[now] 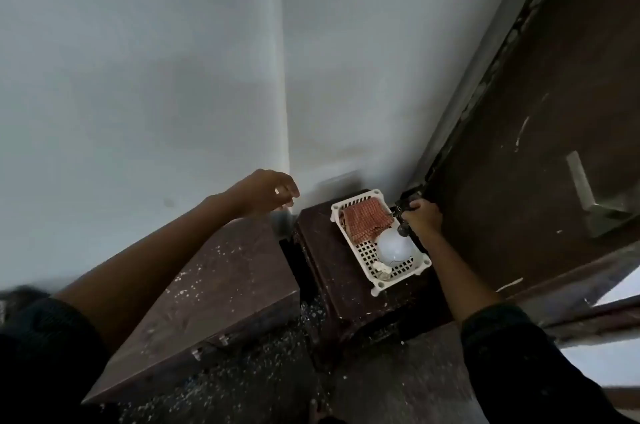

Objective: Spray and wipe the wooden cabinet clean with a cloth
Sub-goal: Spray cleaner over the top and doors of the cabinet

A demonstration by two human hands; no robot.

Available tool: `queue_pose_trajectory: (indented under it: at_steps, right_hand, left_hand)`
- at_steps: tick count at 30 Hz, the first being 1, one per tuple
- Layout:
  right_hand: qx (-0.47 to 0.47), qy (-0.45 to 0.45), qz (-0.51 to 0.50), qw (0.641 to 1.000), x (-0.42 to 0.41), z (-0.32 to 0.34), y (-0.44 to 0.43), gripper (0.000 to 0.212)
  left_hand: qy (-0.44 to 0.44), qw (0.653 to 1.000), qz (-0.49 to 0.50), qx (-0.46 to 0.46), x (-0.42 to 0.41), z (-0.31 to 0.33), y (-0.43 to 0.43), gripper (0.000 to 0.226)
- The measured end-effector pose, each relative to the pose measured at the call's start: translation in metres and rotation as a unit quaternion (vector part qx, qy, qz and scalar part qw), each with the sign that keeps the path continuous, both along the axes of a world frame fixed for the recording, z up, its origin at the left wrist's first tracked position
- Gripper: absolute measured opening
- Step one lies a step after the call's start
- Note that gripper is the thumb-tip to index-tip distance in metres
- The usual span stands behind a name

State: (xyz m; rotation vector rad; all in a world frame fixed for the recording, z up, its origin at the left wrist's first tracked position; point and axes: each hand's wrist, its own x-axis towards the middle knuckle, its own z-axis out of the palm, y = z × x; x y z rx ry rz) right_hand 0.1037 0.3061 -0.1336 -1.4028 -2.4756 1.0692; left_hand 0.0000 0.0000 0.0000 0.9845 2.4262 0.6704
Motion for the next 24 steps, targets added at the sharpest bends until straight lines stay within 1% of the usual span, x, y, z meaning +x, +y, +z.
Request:
queue_pose_trajectory:
  at_steps: [2,3,4,6,8,10,12,14,19,24]
  right_hand:
    - [0.046,-0.085,0.011,0.995,-0.003,-0.007,0.005,0.041]
    - [0.053,-0.114,0.02,0.992,-0.003,-0.012,0.007,0.046]
    - [0.044,-0.129,0.03,0.99,-0.005,-0.019,0.009,0.048]
    - [0.018,-0.137,0.046,0.989,-0.007,-0.033,0.016,0.044]
    - [-0.018,-0.119,0.063,0.991,-0.008,-0.047,0.025,0.037]
    - [-0.037,-0.102,0.073,0.991,-0.007,-0.048,0.026,0.03]
    - [-0.061,-0.069,0.063,0.994,-0.004,-0.04,0.021,0.031]
    - [-0.079,-0.054,0.055,0.994,-0.003,-0.036,0.019,0.031]
    - [-0.07,-0.012,0.064,0.995,0.0,-0.015,0.013,0.026]
    - [-0.021,0.071,0.113,0.991,-0.011,0.03,-0.012,0.025]
  left_hand:
    - [-0.008,1.0,0.012,-0.008,-0.004,-0.003,0.004,0.018]
    - [-0.012,1.0,0.019,-0.012,-0.005,-0.004,0.003,0.018]
    - [-0.015,0.999,0.028,-0.021,-0.007,-0.006,0.003,0.018]
    - [-0.021,0.999,0.043,-0.027,-0.01,-0.008,0.002,0.019]
    - [-0.02,0.998,0.052,-0.029,-0.011,-0.009,0.002,0.019]
    - [-0.023,0.997,0.062,-0.028,-0.012,-0.012,0.002,0.019]
    - [-0.022,0.997,0.06,-0.032,-0.011,-0.013,0.003,0.019]
    - [-0.019,0.997,0.058,-0.037,-0.01,-0.015,0.004,0.02]
    - [-0.022,0.997,0.06,-0.032,-0.009,-0.017,0.003,0.02]
    - [-0.024,0.998,0.062,-0.011,0.001,-0.017,-0.004,0.021]
